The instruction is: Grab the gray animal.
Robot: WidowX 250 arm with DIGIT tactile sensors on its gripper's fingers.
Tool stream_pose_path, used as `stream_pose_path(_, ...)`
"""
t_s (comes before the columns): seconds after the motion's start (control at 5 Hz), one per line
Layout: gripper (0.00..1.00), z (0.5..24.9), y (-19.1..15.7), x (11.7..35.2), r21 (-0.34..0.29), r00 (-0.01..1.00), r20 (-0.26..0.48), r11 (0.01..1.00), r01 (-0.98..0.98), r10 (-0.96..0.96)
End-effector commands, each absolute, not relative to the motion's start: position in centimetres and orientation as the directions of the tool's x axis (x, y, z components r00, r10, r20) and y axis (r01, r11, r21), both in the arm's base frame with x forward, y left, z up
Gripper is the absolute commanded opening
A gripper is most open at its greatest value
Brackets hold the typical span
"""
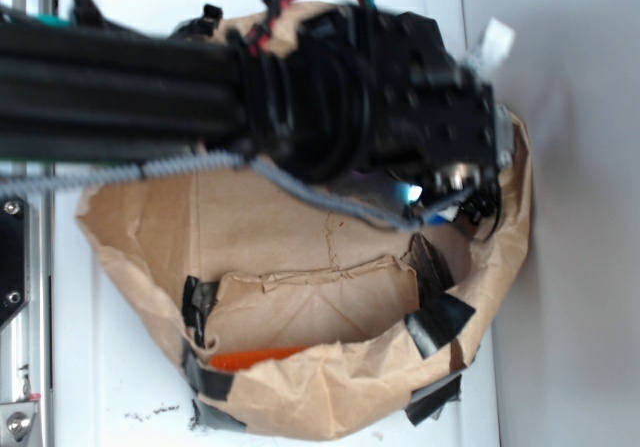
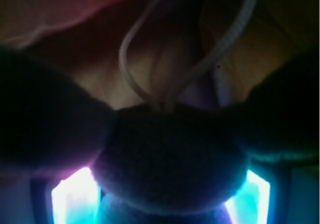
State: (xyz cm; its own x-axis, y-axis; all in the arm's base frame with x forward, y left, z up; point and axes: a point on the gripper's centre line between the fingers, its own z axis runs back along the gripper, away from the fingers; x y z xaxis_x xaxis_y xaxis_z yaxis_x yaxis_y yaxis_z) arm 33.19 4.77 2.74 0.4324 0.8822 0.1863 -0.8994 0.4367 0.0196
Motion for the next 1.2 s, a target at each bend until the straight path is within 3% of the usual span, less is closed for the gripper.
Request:
stream_pose_path(0.0,0.0,6.3,3.9,32.4,-0.075,0.503,0.158,0.519,-0.852,0.85)
stream_pose_path(0.4,0.0,13.2,4.0,29.3,-0.186,0.646,0.076,0.647,-0.739,0.76)
stream_pose_path(0.6,0.0,14.7,3.8,28.3,-0.212,0.714,0.065,0.708,-0.673,0.698)
stream_pose_path(0.8,0.0,16.1,2.9,26.6,-0.105,0.869,0.063,0.869,-0.483,0.491)
stream_pose_path(1.0,0.0,16.0,2.5,25.7,-0.036,0.95,0.037,0.951,-0.308,0.31)
